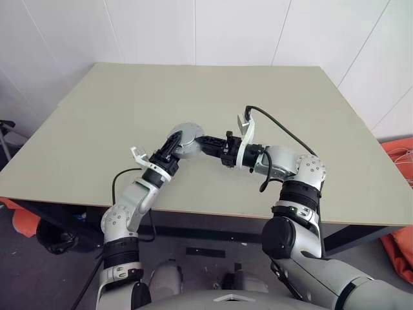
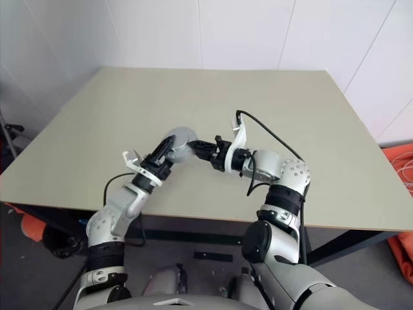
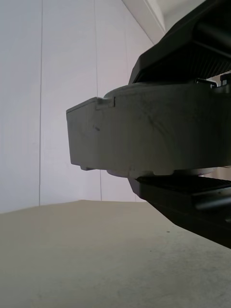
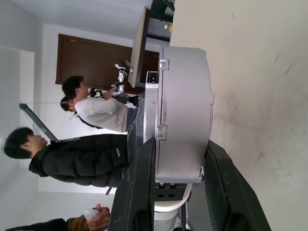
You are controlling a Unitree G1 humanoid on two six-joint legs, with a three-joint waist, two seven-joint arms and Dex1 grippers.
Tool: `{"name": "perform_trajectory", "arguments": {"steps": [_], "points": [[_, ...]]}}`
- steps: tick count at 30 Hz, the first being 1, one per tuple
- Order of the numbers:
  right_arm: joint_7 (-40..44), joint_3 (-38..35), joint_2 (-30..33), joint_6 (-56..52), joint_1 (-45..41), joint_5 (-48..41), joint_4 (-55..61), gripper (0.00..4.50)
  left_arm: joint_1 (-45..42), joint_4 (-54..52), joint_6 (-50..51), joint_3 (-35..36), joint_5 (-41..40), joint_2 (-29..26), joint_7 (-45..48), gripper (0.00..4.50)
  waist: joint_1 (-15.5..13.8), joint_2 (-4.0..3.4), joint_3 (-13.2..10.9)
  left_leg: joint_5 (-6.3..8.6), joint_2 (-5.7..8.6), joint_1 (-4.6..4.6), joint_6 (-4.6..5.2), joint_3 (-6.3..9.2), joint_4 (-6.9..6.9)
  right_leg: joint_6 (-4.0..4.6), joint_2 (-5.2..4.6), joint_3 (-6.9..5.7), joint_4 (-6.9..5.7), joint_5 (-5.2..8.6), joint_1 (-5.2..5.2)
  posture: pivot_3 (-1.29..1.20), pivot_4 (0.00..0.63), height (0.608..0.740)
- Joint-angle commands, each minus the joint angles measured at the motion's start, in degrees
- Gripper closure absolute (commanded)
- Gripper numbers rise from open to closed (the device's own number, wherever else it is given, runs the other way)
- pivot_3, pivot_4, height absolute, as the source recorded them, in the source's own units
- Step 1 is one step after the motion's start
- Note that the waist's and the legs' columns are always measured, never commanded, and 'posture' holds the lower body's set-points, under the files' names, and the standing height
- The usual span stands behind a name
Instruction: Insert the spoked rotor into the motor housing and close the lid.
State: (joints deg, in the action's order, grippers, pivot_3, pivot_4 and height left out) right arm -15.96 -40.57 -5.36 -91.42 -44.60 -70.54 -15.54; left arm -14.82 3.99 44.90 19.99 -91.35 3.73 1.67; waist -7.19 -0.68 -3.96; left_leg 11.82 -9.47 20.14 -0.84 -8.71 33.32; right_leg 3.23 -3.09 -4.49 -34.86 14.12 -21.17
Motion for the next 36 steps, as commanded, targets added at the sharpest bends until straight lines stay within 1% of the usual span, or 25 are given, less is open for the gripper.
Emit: {"name": "perform_trajectory", "arguments": {"steps": [1, 2, 11, 12, 18, 23, 25, 36], "points": [[1.08, 1.21, -0.18, 3.09, -0.72, -2.83, 4.06, 3.31, -0.20, -3.59, 0.10, -0.56, -0.98, 0.09, -0.63, 2.34, 0.00, 0.00, 0.00, 0.00, 0.00, 0.00, 0.00, 0.00, 0.00, -0.01, 0.00, 0.00, 0.00, 0.01, 0.00, 0.00, 0.000, 0.740], [1.24, 1.40, 0.01, 3.68, -0.52, -2.79, 4.13, 3.31, -0.26, -3.75, -0.12, -0.52, -0.98, 0.13, -0.73, 2.34, 0.00, 0.00, 0.00, 0.00, 0.00, 0.00, 0.00, 0.00, 0.00, -0.01, 0.00, 0.00, 0.00, 0.00, 0.00, 0.00, 0.000, 0.740], [2.11, 3.00, 2.54, 8.09, 1.51, -4.24, 4.16, 0.25, -0.40, -4.57, -1.37, -0.45, -0.61, 0.31, -1.26, 2.37, -0.03, 0.01, 0.01, 0.00, 0.01, 0.00, 0.00, 0.01, 0.03, -0.14, -0.01, 0.00, 0.00, 0.03, 0.02, 0.00, 0.000, 0.740], [1.75, 3.55, 3.01, 8.98, 1.91, -3.18, 4.39, 0.00, -0.44, -4.60, -1.48, -0.45, -0.55, 0.32, -1.27, 2.37, -0.04, 0.01, 0.01, 0.00, 0.01, 0.00, 0.00, 0.01, 0.03, -0.15, -0.01, 0.00, 0.00, 0.03, 0.03, 0.00, 0.000, 0.740], [2.72, 6.59, 6.11, 12.68, 3.64, 0.08, 3.65, 0.00, -1.00, -5.49, -3.72, -0.13, 1.68, 0.18, -0.87, 2.37, -0.04, 0.01, 0.01, 0.00, 0.01, 0.01, 0.00, 0.01, 0.09, -0.23, -0.01, 0.00, 0.00, 0.02, 0.05, 0.00, 0.000, 0.740], [4.41, 8.26, 8.04, 14.01, 4.23, 1.29, 2.37, 0.00, -1.95, -7.20, -11.40, 1.30, 9.02, 0.17, -1.33, 2.37, 0.04, 0.02, 0.01, 0.00, 0.01, 0.01, 0.00, 0.02, 0.12, -0.27, -0.01, 0.00, 0.00, 0.01, 0.06, 0.00, 0.000, 0.740], [5.06, 8.84, 8.39, 14.28, 4.36, 1.55, 2.13, 0.00, -1.93, -7.92, -14.66, 2.16, 11.65, 0.45, -2.69, 2.37, 0.10, 0.02, 0.01, 0.00, 0.01, 0.01, 0.00, 0.02, 0.12, -0.28, -0.01, 0.00, -0.01, 0.01, 0.06, 0.00, 0.000, 0.740], [8.96, 11.65, 10.09, 14.60, 3.53, 4.36, -1.02, 0.00, 0.90, -12.67, -27.68, 8.63, 18.12, 2.54, -10.73, 2.37, 0.08, 0.06, 0.03, 0.00, 0.01, 0.07, 0.00, 0.09, 0.28, -0.28, -0.01, -0.01, -0.02, -0.02, 0.08, 0.00, 0.000, 0.740]]}}
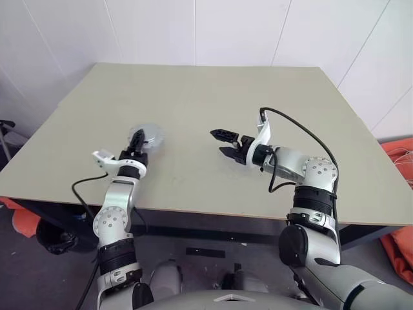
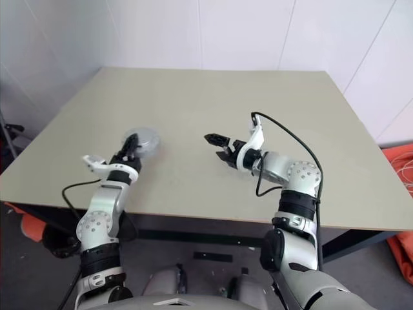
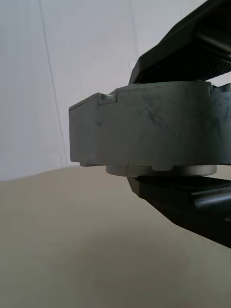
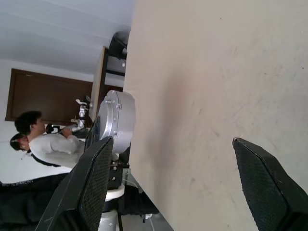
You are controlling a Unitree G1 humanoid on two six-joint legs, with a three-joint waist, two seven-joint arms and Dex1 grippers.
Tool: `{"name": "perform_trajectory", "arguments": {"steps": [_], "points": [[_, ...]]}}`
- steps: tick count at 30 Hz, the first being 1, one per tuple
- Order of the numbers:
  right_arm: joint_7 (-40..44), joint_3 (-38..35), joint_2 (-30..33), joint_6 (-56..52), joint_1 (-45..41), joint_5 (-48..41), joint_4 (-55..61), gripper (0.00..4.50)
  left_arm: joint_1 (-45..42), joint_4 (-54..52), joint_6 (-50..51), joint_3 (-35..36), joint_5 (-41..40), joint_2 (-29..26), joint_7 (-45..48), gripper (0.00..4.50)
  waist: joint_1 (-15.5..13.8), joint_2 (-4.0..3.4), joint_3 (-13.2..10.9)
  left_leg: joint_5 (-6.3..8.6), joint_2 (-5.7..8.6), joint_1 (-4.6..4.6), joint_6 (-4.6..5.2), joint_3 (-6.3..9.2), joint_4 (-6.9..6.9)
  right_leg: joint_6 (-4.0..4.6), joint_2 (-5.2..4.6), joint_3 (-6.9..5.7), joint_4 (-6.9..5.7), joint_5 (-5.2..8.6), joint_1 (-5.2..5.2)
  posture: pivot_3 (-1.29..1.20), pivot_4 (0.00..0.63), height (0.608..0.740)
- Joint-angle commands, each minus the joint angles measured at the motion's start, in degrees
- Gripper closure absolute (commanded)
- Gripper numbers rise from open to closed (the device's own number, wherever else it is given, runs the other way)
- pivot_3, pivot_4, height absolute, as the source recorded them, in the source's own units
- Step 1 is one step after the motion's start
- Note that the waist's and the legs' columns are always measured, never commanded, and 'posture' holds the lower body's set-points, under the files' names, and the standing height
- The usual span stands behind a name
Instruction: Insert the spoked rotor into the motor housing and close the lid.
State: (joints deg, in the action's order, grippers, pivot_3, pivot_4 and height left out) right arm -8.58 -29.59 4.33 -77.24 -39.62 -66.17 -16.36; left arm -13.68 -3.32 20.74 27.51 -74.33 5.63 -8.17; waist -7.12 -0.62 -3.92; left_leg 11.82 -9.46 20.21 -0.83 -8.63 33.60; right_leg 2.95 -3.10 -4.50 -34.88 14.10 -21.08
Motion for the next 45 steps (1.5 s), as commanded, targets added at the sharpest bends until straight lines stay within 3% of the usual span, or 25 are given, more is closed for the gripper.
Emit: {"name": "perform_trajectory", "arguments": {"steps": [1, 18, 31, 32, 37, 45], "points": [[1.88, 0.80, 0.49, 0.43, -1.61, 0.21, -0.47, 0.00, 0.04, -5.59, -4.40, 1.26, 1.82, 0.71, -1.31, 2.37, 0.01, 0.02, 0.00, 0.00, -0.01, 0.01, 0.00, 0.00, 0.04, -0.01, 0.00, 0.00, -0.01, -0.01, 0.00, 0.00, 0.000, 0.740], [3.81, 1.15, 1.60, -0.64, -1.49, 1.36, -0.45, 0.00, 1.55, -2.75, -11.53, 3.82, 3.22, 1.89, -5.49, 2.37, 0.02, 0.42, 0.05, 0.00, -0.07, 0.03, 0.01, 0.04, 0.62, -0.31, -0.04, 0.01, -0.11, -0.25, 0.18, 0.00, 0.000, 0.740], [3.71, 1.13, 1.90, -0.79, -1.33, 1.52, -0.16, 0.00, 2.66, 0.85, -11.35, 4.20, 4.20, 1.70, -8.52, 2.37, 0.01, 0.55, 0.06, 0.01, -0.07, 0.04, 0.01, 0.04, 0.62, -0.31, -0.04, 0.01, -0.11, -0.25, 0.17, 0.00, 0.000, 0.740], [3.73, 1.16, 1.90, -0.79, -1.35, 1.55, -0.18, 0.00, 2.75, 0.72, -11.21, 4.14, 4.04, 1.72, -8.42, 1.66, 0.00, 0.56, 0.06, 0.00, -0.07, 0.04, 0.01, 0.04, 0.62, -0.31, -0.04, 0.01, -0.11, -0.25, 0.17, 0.00, 0.000, 0.740], [3.86, 1.35, 1.79, -0.75, -1.42, 1.76, -0.28, 0.00, 4.14, -1.71, -10.09, 3.30, 3.57, 2.16, -9.76, 0.18, 0.02, 0.56, 0.07, 0.00, -0.07, -0.03, 0.01, 0.04, 0.62, -0.31, -0.04, 0.02, -0.12, -0.25, 0.23, 0.00, 0.000, 0.740], [4.05, 1.45, 1.62, -0.60, -1.30, 2.00, -0.45, 0.00, 10.99, -10.23, -6.58, 0.37, 1.40, 3.31, -14.46, 0.04, 0.21, 0.57, 0.08, 0.01, -0.07, -0.07, 0.01, 0.03, 0.62, -0.30, -0.04, 0.04, -0.12, -0.25, 0.25, 0.00, 0.000, 0.740]]}}
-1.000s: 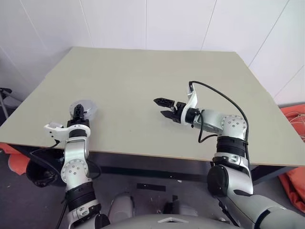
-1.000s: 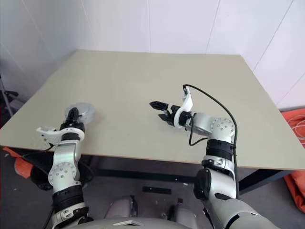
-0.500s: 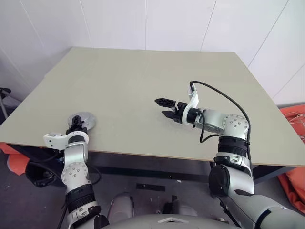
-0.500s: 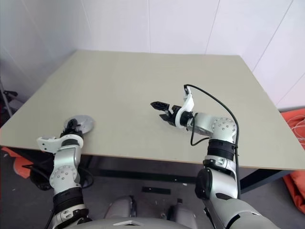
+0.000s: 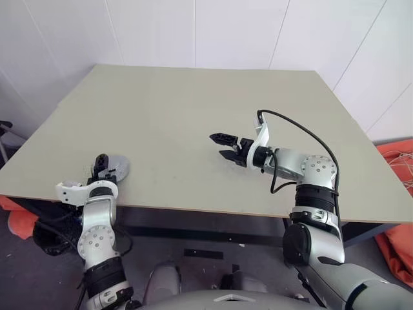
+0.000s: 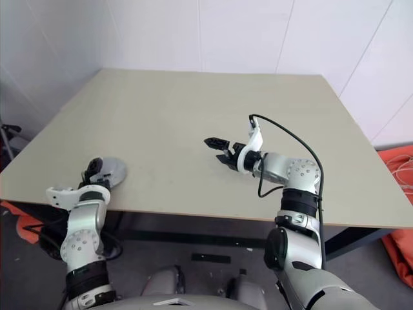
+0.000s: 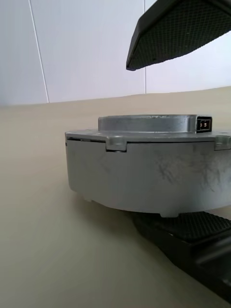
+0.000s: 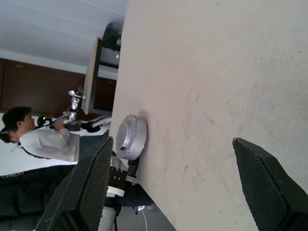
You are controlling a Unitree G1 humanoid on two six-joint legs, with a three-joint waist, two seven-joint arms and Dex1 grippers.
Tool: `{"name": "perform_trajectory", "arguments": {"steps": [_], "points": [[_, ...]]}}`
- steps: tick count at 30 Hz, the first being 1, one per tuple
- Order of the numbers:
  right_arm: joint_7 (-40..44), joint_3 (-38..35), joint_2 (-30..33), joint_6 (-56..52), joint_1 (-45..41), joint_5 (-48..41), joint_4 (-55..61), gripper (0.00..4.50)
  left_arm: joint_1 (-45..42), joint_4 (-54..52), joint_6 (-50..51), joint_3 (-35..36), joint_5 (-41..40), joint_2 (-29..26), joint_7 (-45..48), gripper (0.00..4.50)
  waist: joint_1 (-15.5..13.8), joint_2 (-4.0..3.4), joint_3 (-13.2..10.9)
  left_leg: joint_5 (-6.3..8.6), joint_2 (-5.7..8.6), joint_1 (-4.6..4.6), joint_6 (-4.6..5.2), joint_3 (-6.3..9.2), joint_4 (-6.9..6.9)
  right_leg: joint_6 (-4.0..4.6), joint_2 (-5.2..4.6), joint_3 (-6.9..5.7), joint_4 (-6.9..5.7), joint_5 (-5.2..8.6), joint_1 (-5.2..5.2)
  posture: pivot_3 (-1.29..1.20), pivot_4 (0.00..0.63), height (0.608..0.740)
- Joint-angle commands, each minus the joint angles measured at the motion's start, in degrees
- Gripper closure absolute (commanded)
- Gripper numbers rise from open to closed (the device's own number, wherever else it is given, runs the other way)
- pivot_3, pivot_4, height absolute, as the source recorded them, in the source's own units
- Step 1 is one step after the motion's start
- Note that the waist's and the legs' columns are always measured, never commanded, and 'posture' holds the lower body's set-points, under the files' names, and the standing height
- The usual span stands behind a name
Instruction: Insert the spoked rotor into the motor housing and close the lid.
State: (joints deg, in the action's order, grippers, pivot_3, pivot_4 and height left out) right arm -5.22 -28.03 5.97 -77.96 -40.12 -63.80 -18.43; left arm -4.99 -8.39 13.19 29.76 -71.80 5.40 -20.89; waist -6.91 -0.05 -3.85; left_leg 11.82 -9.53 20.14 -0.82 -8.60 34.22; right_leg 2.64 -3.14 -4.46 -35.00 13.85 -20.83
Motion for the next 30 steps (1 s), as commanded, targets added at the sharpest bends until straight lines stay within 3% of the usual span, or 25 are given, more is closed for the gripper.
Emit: {"name": "perform_trajectory", "arguments": {"steps": [1, 13, 16, 19, 24, 27, 30], "points": [[0.72, -0.10, -0.04, 0.15, -0.83, -0.35, 1.58, 0.00, 3.17, -6.16, 1.17, -2.26, -1.55, 3.59, -2.23, 0.04, -0.01, 0.00, 0.00, 0.00, 0.00, 0.00, 0.00, 0.00, 0.00, 0.00, 0.00, 0.00, 0.00, 0.00, 0.00, 0.00, 0.000, 0.740], [2.41, 0.28, 0.16, 0.25, -1.86, 1.05, -0.10, 0.00, 15.74, -18.21, 4.06, -6.74, -9.72, 3.02, -10.27, 0.04, 0.08, 0.05, 0.05, 0.00, -0.01, -0.07, -0.01, -0.02, 0.01, -0.01, 0.01, 0.02, -0.01, 0.01, 0.06, 0.00, 0.000, 0.740], [2.89, 0.52, 0.05, 0.26, -1.92, 1.44, -0.48, 0.00, 19.55, -21.64, 9.35, -10.52, -15.27, -0.81, -10.80, 0.04, 0.08, 0.05, 0.08, 0.00, 0.00, -0.07, -0.01, -0.02, 0.03, -0.01, 0.01, 0.02, 0.00, 0.01, 0.07, 0.00, 0.000, 0.740], [3.21, 0.63, -0.40, 0.11, -1.87, 1.77, -0.49, 0.00, 18.81, -25.47, 14.75, -14.70, -16.95, -7.41, -5.70, 0.04, -0.35, 0.05, 0.09, 0.00, 0.02, -0.08, -0.01, -0.02, 0.04, -0.02, 0.00, 0.02, 0.00, 0.01, 0.08, 0.00, 0.000, 0.740], [3.84, 1.59, -1.09, 0.23, -1.28, 2.75, 0.77, 0.00, 12.63, -25.11, 18.61, -19.34, -7.57, -17.97, 3.24, 0.04, 0.08, 0.01, 0.13, -0.14, -0.05, -0.18, -0.24, -0.03, 0.03, -0.04, 0.02, 0.02, -0.13, 0.02, 0.07, 0.00, 0.000, 0.740], [6.02, 5.34, -0.43, 1.89, 0.41, 5.52, 4.28, 0.00, 9.51, -23.22, 18.35, -22.31, 0.90, -21.09, 7.11, 0.67, 0.61, -0.01, 0.15, -0.17, -0.04, -0.19, -0.29, -0.04, 0.04, -0.15, 0.02, 0.05, -0.14, -0.05, 0.05, 0.00, 0.000, 0.740], [12.20, 14.78, 2.62, 8.08, 5.22, 12.31, 12.31, 0.00, 3.91, -18.90, 16.34, -28.87, 16.61, -24.59, 12.23, 1.60, 0.66, 0.01, 0.18, -0.17, -0.03, -0.11, -0.29, 0.01, 0.03, -0.16, 0.01, 0.02, -0.13, -0.05, 0.06, 0.00, 0.000, 0.740]]}}
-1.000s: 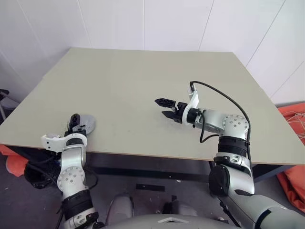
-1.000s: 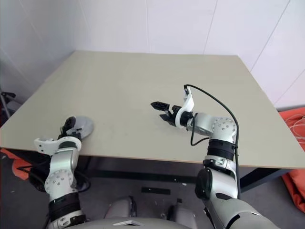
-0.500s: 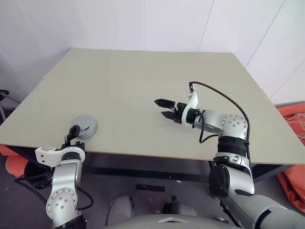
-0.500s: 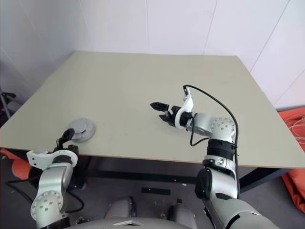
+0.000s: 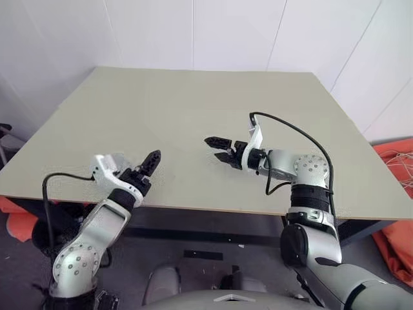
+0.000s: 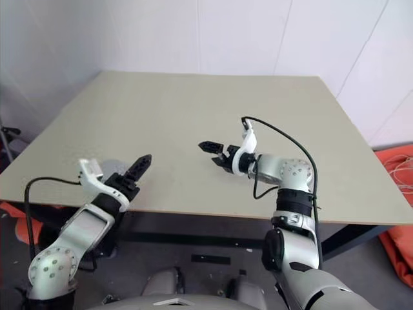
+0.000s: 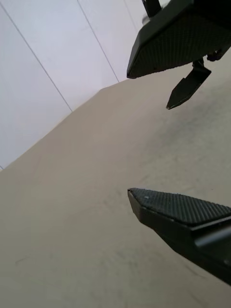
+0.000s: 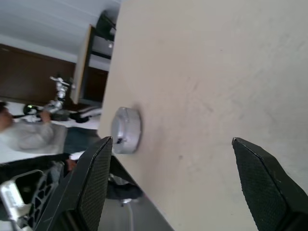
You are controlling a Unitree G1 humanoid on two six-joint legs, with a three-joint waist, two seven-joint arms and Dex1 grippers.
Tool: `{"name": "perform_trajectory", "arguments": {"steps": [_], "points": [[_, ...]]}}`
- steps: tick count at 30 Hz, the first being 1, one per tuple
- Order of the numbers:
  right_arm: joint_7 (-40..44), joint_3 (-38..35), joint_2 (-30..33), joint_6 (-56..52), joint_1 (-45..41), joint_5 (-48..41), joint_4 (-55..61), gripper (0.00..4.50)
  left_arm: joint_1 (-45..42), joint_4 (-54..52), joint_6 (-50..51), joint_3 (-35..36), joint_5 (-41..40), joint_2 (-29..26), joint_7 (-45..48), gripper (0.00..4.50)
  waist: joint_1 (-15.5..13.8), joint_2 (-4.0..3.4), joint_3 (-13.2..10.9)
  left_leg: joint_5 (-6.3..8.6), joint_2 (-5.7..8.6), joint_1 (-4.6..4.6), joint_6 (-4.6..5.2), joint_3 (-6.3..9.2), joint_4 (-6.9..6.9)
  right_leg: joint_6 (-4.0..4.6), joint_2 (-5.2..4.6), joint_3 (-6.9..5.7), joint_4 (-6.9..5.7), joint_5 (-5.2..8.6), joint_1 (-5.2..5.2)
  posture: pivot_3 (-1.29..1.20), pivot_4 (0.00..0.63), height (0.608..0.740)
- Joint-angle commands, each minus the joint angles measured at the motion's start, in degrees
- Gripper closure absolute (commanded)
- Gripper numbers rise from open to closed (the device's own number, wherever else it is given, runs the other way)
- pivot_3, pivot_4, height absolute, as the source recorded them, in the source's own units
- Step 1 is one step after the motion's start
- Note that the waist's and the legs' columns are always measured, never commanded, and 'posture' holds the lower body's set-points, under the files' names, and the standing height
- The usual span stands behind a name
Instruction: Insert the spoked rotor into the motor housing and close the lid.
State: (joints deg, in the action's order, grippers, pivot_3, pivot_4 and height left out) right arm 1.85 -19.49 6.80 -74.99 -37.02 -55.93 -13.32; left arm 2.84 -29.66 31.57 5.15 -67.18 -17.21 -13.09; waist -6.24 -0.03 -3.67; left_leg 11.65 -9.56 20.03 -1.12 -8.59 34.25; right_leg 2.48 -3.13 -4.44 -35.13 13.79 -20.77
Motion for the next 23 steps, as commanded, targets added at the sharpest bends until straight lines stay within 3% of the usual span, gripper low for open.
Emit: {"name": "perform_trajectory", "arguments": {"steps": [1, 9, 12, 17, 20, 23], "points": [[6.96, 9.12, 3.01, 7.77, 3.42, 6.99, 9.10, 0.00, -5.21, 3.99, -2.70, -5.33, 15.23, -2.13, 5.25, 1.93, 0.01, -0.03, 0.02, 0.00, 0.00, 0.02, 0.00, 0.00, -0.01, 0.00, 0.00, 0.01, 0.01, 0.00, -0.04, 0.00, 0.000, 0.740], [14.61, 24.05, 11.07, 34.38, 12.27, 29.85, 14.72, 0.00, -10.95, 14.92, -10.91, -14.37, 40.50, -1.33, 11.10, 4.46, 0.37, -0.03, 0.03, 0.04, 0.03, 0.12, 0.07, 0.00, -0.03, -0.01, -0.01, 0.03, 0.14, -0.01, -0.07, 0.00, 0.000, 0.740], [16.06, 28.58, 14.18, 47.85, 16.21, 39.85, 15.57, 0.00, -10.15, 17.03, -13.94, -16.11, 46.53, -1.31, 13.56, 4.46, 0.43, -0.03, 0.03, 0.07, 0.04, 0.17, 0.12, -0.01, -0.02, 0.00, -0.02, 0.03, 0.15, -0.01, -0.11, 0.00, 0.000, 0.740], [15.09, 27.22, 13.28, 59.87, 22.68, 45.17, 16.53, 0.00, -8.40, 20.74, -19.96, -15.35, 55.14, -1.12, 14.29, 4.46, 0.74, -0.03, 0.03, 0.09, 0.03, 0.14, 0.18, -0.01, -0.02, 0.21, -0.01, 0.03, 0.15, 0.05, -0.09, 0.00, 0.000, 0.740], [13.39, 25.26, 12.16, 64.79, 26.35, 46.93, 17.61, 0.59, -6.93, 22.57, -24.61, -14.43, 59.08, -0.71, 14.07, 4.50, 0.82, -0.04, 0.04, 0.10, 0.03, 0.10, 0.23, -0.02, -0.02, 0.43, -0.01, 0.03, 0.15, 0.12, -0.05, 0.00, 0.000, 0.740], [11.74, 22.02, 11.04, 67.18, 28.10, 46.81, 17.43, 1.63, -5.77, 23.68, -27.32, -13.42, 61.24, 0.59, 13.70, 4.50, 0.81, -0.04, 0.04, 0.12, 0.03, 0.07, 0.29, -0.05, 0.00, 0.48, -0.02, 0.04, 0.17, 0.10, -0.03, 0.00, 0.000, 0.740]]}}
